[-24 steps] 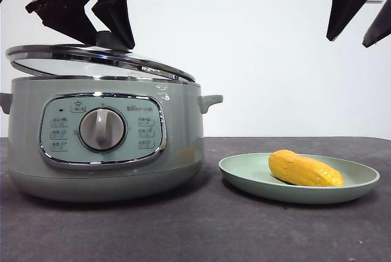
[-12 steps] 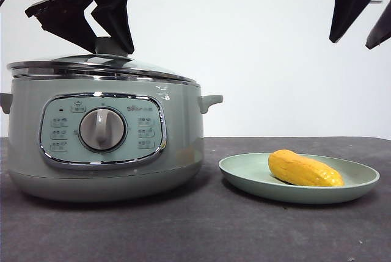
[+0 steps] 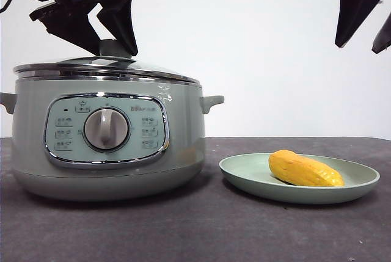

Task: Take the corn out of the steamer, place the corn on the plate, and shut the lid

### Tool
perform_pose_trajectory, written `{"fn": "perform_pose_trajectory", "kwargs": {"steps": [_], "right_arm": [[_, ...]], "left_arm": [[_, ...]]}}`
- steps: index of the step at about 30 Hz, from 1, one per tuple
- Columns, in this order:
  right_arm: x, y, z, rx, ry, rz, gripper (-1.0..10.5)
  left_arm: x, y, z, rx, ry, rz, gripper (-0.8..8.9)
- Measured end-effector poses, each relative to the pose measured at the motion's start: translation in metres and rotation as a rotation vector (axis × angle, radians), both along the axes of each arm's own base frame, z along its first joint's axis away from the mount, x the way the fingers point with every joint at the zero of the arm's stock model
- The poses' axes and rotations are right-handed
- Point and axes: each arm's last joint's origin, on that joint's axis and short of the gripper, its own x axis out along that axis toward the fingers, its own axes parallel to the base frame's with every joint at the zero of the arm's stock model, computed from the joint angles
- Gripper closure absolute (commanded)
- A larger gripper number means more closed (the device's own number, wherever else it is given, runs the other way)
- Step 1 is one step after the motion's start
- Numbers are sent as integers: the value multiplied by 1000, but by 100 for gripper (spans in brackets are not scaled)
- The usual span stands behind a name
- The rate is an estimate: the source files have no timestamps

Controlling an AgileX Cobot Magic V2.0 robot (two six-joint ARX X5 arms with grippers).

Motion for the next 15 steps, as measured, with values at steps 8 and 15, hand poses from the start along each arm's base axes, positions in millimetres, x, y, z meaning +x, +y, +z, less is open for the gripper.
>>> {"fn": "perform_pose_trajectory", "kwargs": {"steps": [8,15], "right_arm": [[-1,0,-1,-4,10,0,663],[-9,-4,9,18,-43,0,745]], "left_arm": [[1,-1,1,-11,-3,-7,404],[-63,30,59,-95,-148,-16,632]]}}
